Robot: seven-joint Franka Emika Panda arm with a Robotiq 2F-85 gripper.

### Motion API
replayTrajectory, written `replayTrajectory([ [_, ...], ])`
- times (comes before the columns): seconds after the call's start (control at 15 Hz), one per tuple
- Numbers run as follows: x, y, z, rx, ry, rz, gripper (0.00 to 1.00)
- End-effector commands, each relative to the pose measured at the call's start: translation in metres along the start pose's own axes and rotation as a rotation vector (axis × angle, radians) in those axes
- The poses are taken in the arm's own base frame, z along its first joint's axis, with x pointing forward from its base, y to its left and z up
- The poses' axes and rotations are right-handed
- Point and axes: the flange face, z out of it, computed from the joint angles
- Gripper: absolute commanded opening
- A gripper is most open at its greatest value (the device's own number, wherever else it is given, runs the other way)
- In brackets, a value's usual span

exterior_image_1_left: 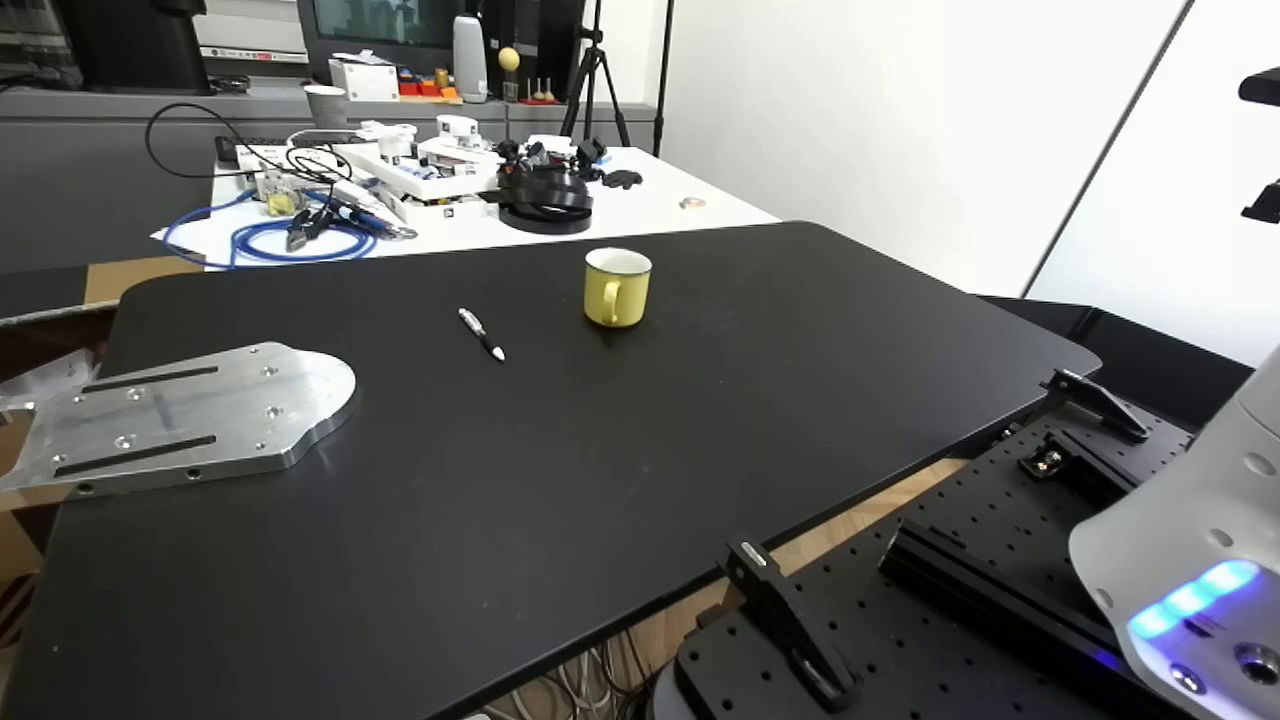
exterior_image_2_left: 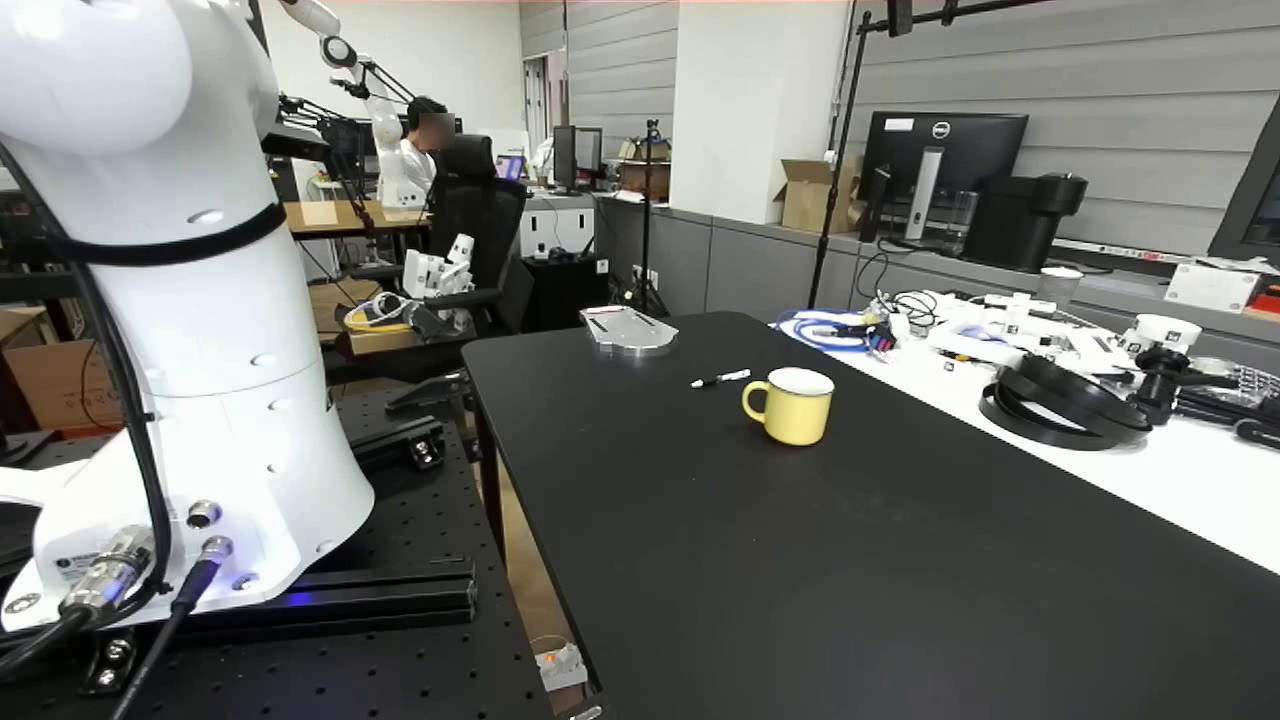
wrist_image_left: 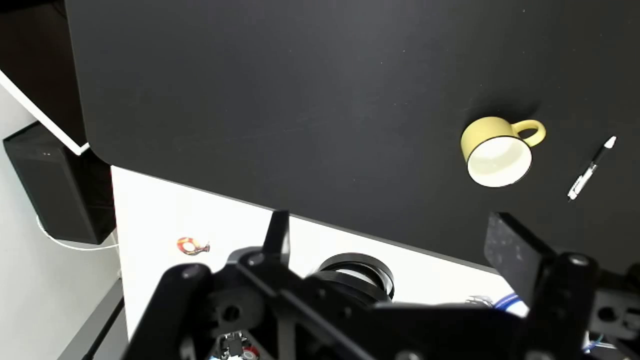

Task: Pick up the pen and put it in the cup

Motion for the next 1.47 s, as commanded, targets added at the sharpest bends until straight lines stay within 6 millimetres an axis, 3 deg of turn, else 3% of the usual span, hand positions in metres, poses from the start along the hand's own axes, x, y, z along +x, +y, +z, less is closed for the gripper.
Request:
replayTrajectory([
  [0.0,0.000,0.000,0.000,0.000,-0.001,0.000,1.00],
  [0.4,0.012,-0.006,0.006,-0.016,0.003,-0.018,1.00],
  [0.73,0.044,-0.027,0.019,-0.040,0.019,-0.062,1.00],
  [1.07,0.091,-0.063,0.041,-0.039,0.015,-0.091,1.00],
  [1.4,0.151,-0.125,0.060,-0.013,0.013,-0.092,1.00],
])
